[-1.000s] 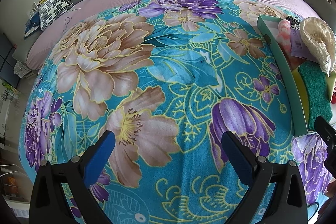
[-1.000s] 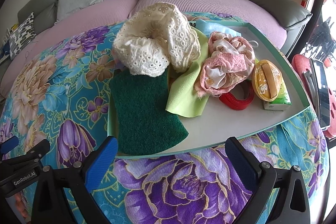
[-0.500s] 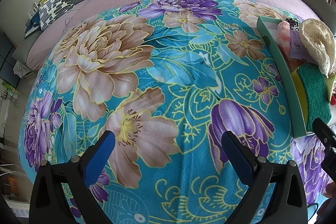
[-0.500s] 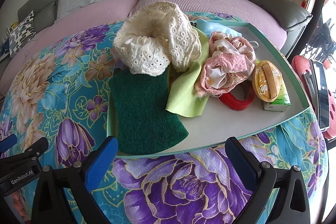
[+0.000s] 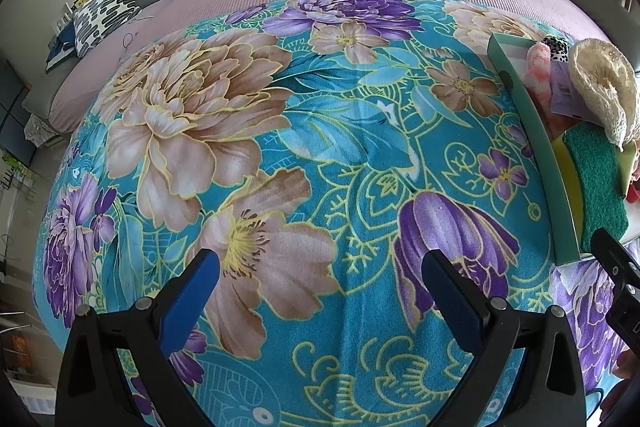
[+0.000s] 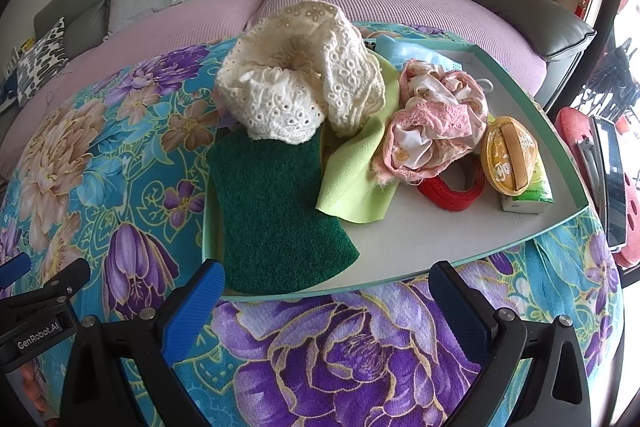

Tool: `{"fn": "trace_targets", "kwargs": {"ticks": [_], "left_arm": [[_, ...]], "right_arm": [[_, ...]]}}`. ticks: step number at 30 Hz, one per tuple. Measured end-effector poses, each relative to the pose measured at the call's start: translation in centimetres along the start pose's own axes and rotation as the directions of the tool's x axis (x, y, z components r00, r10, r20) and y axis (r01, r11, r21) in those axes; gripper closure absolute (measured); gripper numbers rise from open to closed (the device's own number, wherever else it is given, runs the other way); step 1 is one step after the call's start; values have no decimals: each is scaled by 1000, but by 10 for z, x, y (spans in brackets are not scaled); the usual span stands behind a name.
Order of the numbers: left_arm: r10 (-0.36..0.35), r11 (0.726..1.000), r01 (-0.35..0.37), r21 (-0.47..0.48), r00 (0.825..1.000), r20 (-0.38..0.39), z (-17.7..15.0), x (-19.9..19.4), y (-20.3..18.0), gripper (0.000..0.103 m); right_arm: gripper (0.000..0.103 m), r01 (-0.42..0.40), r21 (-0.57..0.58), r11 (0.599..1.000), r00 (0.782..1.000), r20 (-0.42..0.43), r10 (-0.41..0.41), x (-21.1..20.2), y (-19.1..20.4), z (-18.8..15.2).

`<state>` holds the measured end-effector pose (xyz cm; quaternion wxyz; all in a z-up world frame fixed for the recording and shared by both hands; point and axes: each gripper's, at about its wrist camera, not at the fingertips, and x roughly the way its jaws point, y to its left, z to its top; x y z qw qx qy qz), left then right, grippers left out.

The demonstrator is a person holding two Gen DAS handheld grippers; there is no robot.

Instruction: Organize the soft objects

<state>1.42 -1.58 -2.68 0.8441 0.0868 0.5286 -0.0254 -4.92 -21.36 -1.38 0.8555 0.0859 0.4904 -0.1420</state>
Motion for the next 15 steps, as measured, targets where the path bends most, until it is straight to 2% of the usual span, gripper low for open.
{"fn": "trace_targets", "kwargs": {"ticks": [15], "left_arm": [[1,1000,-1,10,1000,27,0,-6,-2,2]], "right_arm": [[0,-1,1,1000,1000,0,1,0,0,0]]}}
